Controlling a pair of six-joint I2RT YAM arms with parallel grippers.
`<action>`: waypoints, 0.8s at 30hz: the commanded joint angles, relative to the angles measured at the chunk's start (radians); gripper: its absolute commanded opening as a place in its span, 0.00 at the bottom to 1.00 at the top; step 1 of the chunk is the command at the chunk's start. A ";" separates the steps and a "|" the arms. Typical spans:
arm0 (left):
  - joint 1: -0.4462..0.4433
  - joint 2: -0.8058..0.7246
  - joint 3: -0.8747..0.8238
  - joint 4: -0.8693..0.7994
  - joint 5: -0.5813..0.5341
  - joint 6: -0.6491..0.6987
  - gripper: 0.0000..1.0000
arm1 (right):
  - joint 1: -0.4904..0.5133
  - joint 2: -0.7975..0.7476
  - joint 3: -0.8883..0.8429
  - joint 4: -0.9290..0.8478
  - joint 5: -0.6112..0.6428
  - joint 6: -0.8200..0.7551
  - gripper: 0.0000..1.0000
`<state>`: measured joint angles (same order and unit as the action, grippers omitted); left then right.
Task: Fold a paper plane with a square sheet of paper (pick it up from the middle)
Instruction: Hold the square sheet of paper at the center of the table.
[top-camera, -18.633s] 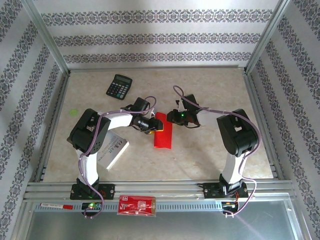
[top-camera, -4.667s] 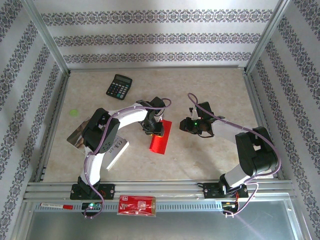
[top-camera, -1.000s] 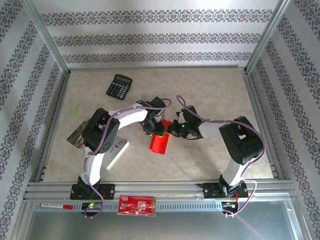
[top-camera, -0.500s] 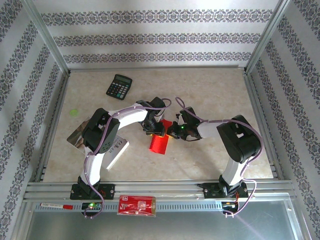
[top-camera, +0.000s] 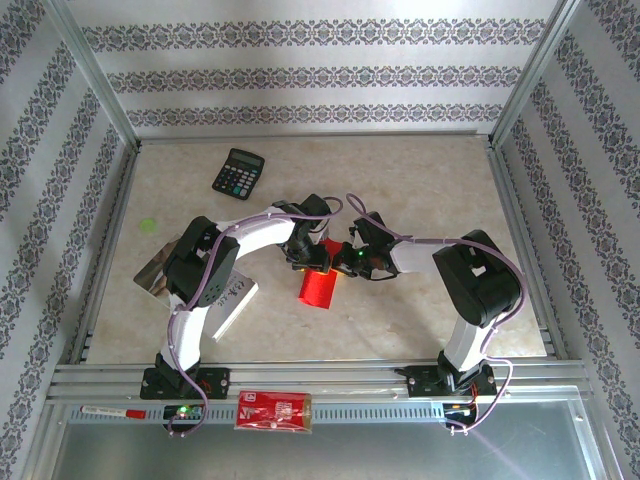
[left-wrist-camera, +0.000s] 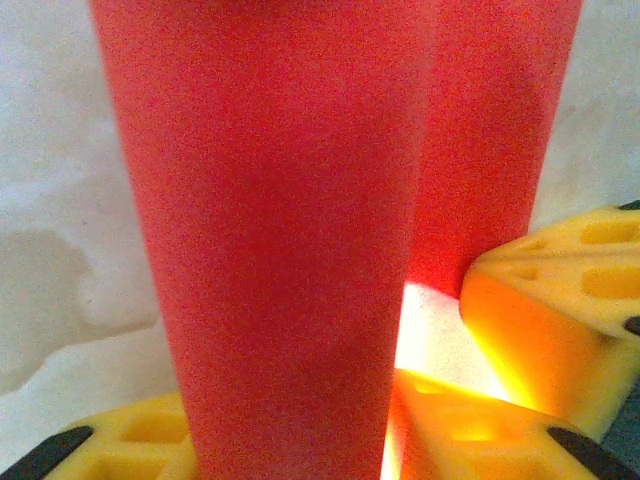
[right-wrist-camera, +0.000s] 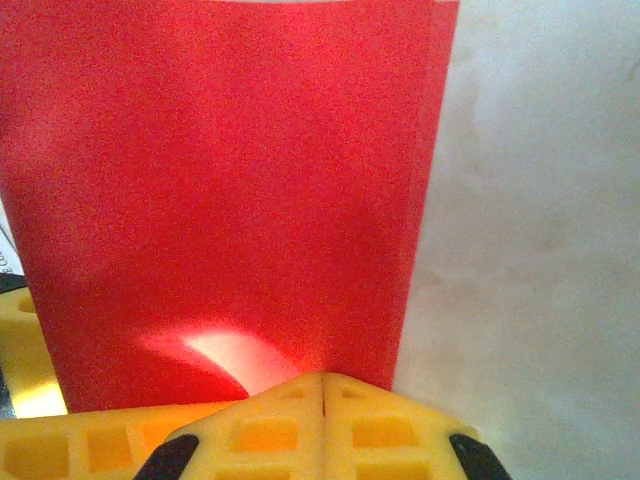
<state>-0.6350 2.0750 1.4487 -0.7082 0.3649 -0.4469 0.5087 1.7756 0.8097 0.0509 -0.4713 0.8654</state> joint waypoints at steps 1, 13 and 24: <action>-0.016 0.116 -0.070 0.046 -0.056 -0.010 0.42 | 0.010 0.063 -0.029 -0.103 0.106 -0.004 0.00; 0.013 -0.021 -0.077 0.052 -0.014 -0.028 0.60 | 0.004 0.100 -0.034 -0.069 0.099 -0.005 0.00; 0.035 -0.206 -0.152 0.097 -0.031 -0.082 0.65 | 0.005 0.114 -0.032 -0.059 0.094 -0.008 0.00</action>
<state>-0.6117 1.9293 1.3155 -0.6270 0.3599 -0.4969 0.5022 1.8111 0.8207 0.1081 -0.4881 0.8654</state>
